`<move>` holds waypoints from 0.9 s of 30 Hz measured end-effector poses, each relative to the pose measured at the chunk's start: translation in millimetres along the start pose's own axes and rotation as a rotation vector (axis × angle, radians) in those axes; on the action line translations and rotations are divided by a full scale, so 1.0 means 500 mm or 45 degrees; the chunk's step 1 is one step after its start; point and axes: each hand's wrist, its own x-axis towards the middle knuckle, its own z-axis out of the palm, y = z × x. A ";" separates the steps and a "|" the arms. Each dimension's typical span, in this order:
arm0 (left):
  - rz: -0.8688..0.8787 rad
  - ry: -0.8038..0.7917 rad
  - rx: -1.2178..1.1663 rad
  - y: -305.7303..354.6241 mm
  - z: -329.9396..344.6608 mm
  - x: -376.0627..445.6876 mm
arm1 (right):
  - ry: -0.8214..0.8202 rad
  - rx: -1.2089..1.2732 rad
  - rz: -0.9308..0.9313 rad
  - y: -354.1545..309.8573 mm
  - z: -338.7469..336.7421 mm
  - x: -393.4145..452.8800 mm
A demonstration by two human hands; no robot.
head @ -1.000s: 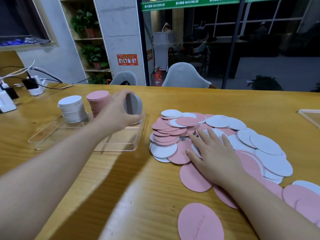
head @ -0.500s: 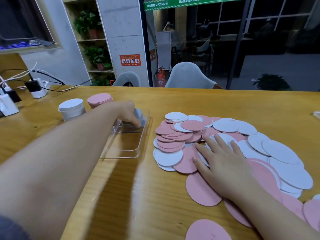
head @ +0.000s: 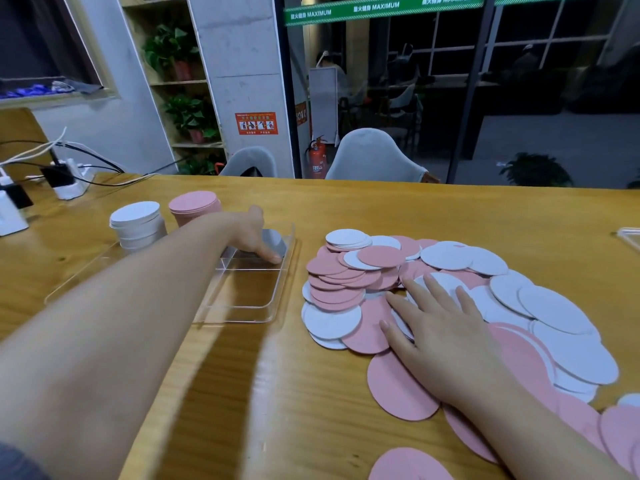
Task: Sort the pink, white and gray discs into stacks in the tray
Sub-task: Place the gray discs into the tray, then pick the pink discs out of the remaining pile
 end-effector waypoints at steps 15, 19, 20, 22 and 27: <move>0.943 0.269 -0.412 0.118 0.182 -0.273 | 0.066 0.227 -0.082 0.007 -0.007 -0.003; 1.007 0.361 -0.400 0.110 0.226 -0.296 | -0.007 0.349 -0.165 0.010 -0.014 -0.010; 0.984 0.388 -0.402 0.105 0.231 -0.299 | -0.019 0.364 -0.167 0.011 -0.015 -0.009; 0.931 0.405 -0.413 0.094 0.243 -0.300 | -0.004 0.373 -0.173 0.009 -0.019 -0.009; 0.882 0.467 -0.293 0.101 0.245 -0.291 | 0.056 0.436 -0.179 0.000 -0.021 -0.014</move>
